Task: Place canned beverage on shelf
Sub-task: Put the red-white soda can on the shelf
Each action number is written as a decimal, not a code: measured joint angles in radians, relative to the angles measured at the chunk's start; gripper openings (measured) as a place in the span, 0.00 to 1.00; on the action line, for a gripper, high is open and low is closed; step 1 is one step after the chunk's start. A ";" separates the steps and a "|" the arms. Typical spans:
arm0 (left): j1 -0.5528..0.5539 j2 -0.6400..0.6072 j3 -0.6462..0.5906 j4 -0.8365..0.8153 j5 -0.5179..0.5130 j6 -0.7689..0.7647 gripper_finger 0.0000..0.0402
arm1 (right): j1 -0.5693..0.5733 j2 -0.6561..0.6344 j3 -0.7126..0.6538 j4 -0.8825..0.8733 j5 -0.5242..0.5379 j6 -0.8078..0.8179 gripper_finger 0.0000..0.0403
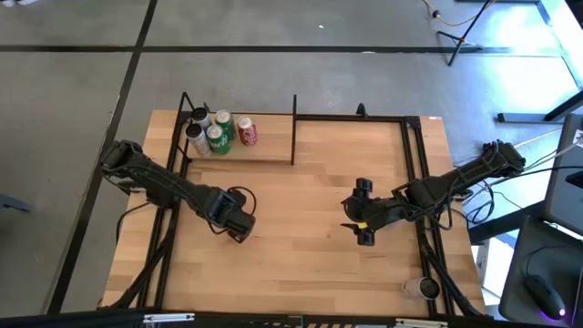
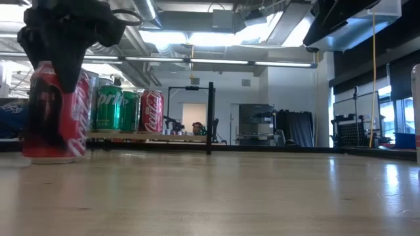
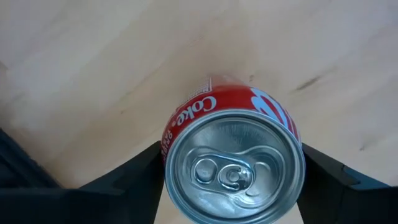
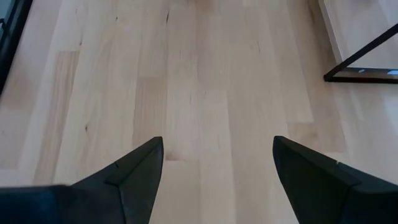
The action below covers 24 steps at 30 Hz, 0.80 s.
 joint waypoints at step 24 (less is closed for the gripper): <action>0.450 -0.004 0.373 -0.240 -0.175 1.259 0.66 | -0.484 -0.003 0.081 0.002 -0.163 -0.188 0.71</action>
